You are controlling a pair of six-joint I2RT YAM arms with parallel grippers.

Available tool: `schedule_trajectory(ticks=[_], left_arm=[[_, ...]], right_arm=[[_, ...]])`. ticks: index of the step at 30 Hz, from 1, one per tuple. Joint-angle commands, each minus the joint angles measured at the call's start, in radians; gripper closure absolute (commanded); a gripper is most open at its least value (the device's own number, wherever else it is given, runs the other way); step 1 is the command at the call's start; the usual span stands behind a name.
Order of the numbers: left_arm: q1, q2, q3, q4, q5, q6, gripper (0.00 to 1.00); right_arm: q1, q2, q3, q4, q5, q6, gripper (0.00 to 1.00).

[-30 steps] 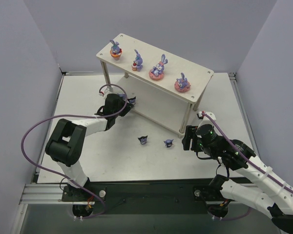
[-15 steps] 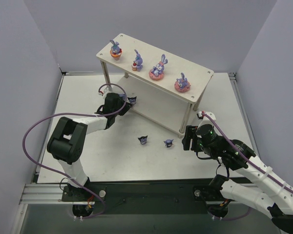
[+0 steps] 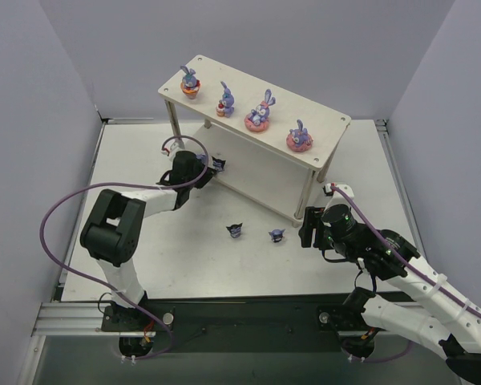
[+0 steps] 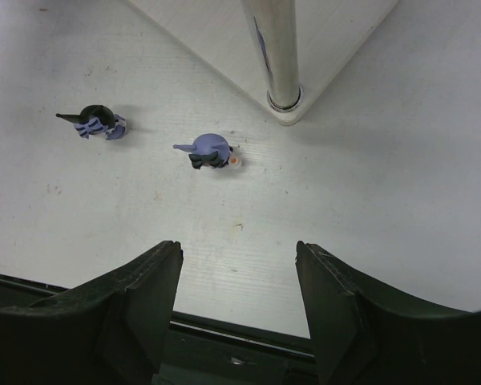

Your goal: Place and organize the plastic toys onto the shelf

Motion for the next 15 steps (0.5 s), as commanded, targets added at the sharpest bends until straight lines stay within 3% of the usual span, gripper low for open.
schedule_trajectory(ticks=[1,9,15], left_arm=[[0.016,0.015,0.048,0.011,-0.017,0.017,1.00],[0.022,-0.045,0.010,-0.023,-0.020,0.053,1.00],[0.022,-0.222,-0.021,-0.116,-0.003,0.160,0.96]], right_arm=[[-0.006,0.003,0.000,-0.005,0.029,-0.007,0.40],[-0.007,0.006,-0.001,-0.005,0.030,-0.002,0.40],[-0.007,0.006,-0.001,-0.006,0.029,0.002,0.40]])
